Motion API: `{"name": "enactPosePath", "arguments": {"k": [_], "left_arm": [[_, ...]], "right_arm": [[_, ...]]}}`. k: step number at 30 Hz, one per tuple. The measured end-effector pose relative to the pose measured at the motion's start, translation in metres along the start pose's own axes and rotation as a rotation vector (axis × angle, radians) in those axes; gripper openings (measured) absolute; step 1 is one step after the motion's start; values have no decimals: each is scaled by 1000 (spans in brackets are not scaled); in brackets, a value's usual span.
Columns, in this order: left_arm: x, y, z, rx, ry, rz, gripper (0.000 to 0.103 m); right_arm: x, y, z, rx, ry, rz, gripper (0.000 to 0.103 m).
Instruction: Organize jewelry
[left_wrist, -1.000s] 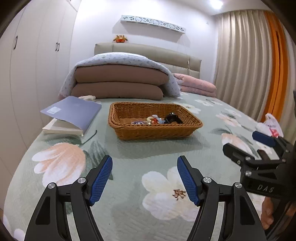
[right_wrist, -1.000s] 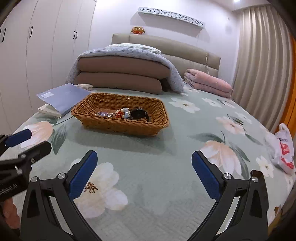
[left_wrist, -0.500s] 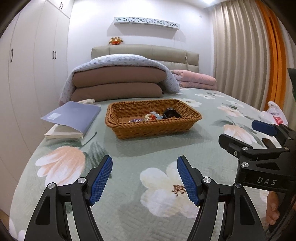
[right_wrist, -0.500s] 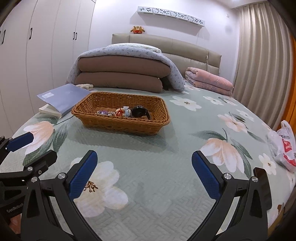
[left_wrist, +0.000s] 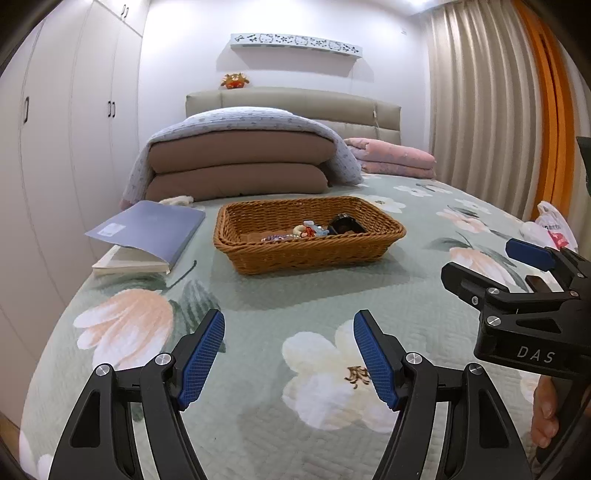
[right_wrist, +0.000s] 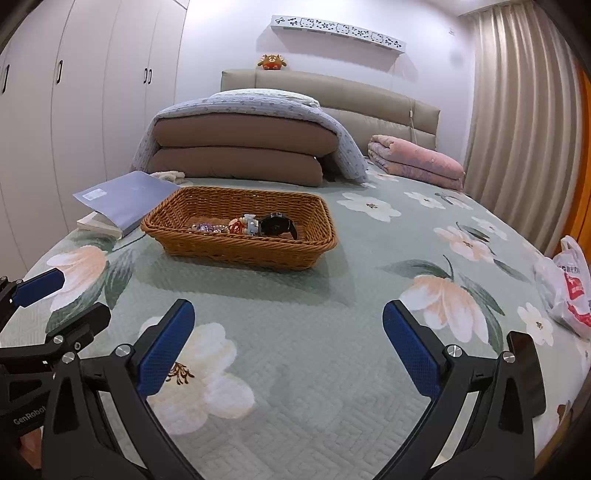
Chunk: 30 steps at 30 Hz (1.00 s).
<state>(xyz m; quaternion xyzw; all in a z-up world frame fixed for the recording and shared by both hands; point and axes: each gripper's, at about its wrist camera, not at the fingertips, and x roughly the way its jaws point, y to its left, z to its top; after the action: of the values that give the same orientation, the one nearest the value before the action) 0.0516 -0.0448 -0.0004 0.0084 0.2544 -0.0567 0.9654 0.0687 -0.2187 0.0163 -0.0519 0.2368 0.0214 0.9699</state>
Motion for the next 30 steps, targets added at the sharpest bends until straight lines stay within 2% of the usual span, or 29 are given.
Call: {"name": "enactPosePath", "arguments": {"k": [30], "left_arm": [[4,9,-1,-29,12,12,74]], "right_arm": [[6,-3,-2,33,13,7,103]]}}
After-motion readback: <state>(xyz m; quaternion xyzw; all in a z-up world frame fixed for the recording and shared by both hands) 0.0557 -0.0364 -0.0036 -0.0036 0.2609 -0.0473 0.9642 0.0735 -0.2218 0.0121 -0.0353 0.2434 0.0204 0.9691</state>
